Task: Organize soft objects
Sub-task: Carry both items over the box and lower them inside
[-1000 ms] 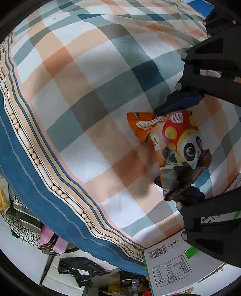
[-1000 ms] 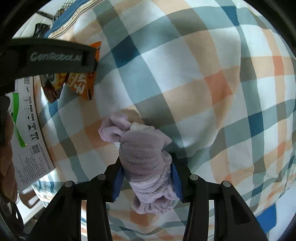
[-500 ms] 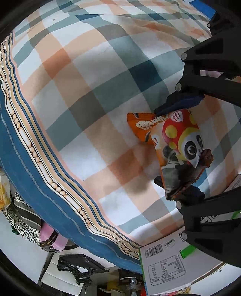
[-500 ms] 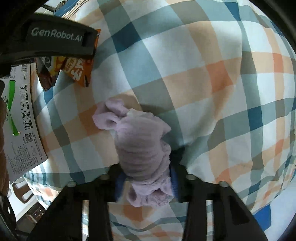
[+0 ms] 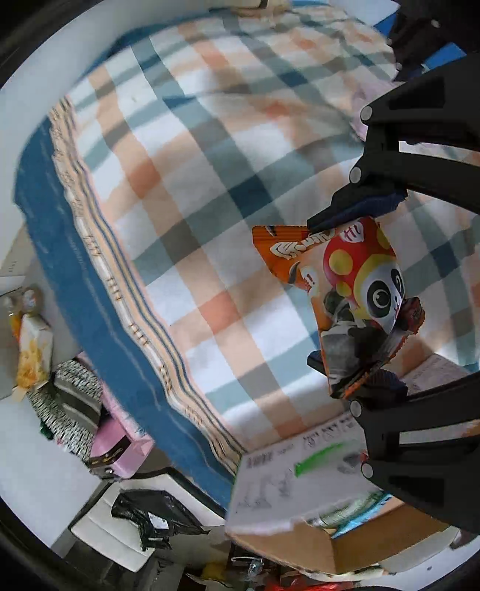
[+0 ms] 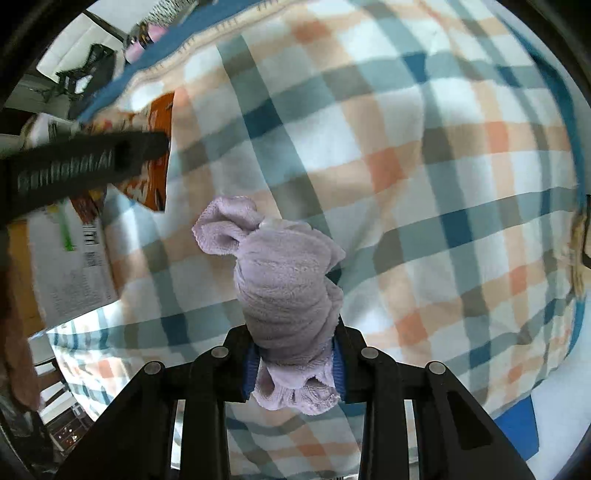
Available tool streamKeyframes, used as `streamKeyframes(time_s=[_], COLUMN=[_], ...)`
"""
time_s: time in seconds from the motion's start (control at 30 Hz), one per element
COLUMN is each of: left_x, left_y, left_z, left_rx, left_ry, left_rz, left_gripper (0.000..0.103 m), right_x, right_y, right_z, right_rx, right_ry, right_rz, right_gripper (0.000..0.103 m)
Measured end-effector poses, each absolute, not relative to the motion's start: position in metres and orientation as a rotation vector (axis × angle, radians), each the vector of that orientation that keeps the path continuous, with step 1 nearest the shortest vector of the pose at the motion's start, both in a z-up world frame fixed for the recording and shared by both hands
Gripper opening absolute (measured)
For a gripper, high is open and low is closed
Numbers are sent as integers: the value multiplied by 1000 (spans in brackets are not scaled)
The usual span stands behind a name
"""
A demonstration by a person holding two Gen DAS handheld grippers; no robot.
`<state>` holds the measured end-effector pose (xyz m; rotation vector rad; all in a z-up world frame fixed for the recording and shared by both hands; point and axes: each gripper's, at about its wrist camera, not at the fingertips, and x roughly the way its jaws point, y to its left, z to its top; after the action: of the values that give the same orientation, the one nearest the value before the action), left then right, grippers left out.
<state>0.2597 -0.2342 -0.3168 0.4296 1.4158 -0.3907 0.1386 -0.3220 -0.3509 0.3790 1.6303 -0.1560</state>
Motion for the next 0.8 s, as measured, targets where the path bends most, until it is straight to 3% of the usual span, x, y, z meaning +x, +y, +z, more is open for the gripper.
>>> streamKeyframes(time_s=[0.4,0.57,0.8], left_x=[206,192,194], left_y=[-142,-77,30], left_z=[-186,-162,-157], left_rx=[237,186,138], left_ry=[1243,1218,1223], left_rz=[-408,-332,-169], left_gripper=[63,63,63], right_x=[132,146,178], right_y=[-296,-251,-146], right_z=[-233,-190,-178], right_rx=[369,350,294], right_ry=[1434,1378,1386], right_rz=[-41,80,246], right_gripper=[34,34,34])
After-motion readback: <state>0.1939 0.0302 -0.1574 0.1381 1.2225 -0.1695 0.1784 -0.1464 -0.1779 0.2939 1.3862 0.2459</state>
